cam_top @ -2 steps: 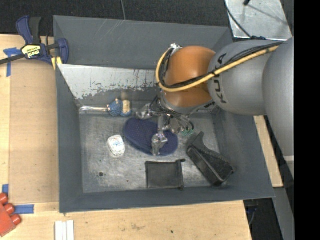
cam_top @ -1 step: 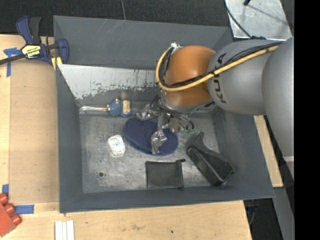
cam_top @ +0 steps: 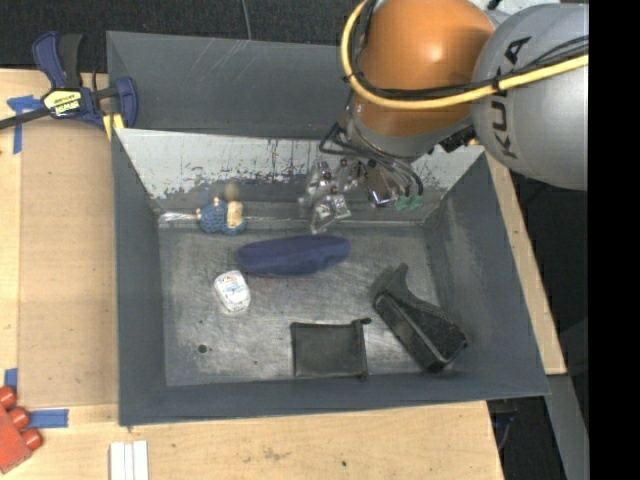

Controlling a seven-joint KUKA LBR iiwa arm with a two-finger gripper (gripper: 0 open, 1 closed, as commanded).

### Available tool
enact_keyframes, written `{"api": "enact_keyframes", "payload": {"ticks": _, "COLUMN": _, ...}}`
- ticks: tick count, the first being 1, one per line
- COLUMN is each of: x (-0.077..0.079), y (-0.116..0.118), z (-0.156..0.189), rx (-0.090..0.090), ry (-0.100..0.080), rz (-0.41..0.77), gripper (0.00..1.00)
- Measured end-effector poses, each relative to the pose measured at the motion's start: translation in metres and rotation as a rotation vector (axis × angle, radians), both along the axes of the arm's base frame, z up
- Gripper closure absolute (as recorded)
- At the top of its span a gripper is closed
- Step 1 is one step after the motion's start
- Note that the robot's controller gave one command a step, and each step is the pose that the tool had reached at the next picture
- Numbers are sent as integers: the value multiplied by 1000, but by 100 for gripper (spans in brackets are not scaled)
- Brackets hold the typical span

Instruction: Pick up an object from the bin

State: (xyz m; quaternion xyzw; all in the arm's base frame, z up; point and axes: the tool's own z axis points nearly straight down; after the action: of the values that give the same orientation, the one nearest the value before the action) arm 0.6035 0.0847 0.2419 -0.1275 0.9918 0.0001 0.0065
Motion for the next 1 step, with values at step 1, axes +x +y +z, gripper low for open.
{"api": "enact_keyframes", "payload": {"ticks": 1, "x": -1, "y": -1, "z": -5, "rx": -1, "ry": 9, "rz": -2, "gripper": 0}}
